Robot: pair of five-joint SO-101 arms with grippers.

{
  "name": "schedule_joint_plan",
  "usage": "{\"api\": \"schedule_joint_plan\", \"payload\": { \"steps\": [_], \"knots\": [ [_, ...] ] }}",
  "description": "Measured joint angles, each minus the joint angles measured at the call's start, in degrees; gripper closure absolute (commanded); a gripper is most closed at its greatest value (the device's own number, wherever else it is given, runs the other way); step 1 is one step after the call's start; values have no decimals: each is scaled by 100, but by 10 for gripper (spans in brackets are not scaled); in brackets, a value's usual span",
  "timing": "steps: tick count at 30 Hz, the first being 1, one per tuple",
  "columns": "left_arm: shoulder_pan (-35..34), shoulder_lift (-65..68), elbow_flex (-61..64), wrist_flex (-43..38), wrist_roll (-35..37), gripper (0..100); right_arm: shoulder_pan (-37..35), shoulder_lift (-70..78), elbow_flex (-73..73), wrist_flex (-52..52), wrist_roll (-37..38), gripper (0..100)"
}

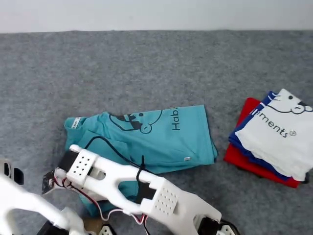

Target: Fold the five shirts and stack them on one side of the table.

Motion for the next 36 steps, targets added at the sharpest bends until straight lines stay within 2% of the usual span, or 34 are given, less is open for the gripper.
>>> {"api": "schedule_joint_plan", "payload": {
  "steps": [14, 16, 19, 22, 25, 31, 33, 36],
  "knots": [
    [0, 0, 0, 0, 0, 833, 1248, 97, -2374, -9, 0, 976],
    [0, 0, 0, 0, 0, 833, 1424, 299, -2602, -193, 0, 921],
    [0, 0, 0, 0, 0, 833, 1662, 721, -2910, -396, 9, 788],
    [0, 0, 0, 0, 0, 833, 1864, 1081, -3262, -448, -62, 756],
    [0, 0, 0, 0, 0, 833, 2022, 1407, -3727, -475, -413, 756],
    [0, 0, 0, 0, 0, 833, 2233, 1697, -4264, -299, -527, 766],
    [0, 0, 0, 0, 0, 833, 2277, 1697, -4422, -79, -527, 823],
    [0, 0, 0, 0, 0, 833, 2303, 1697, -4826, 220, -527, 965]
  ]
}}
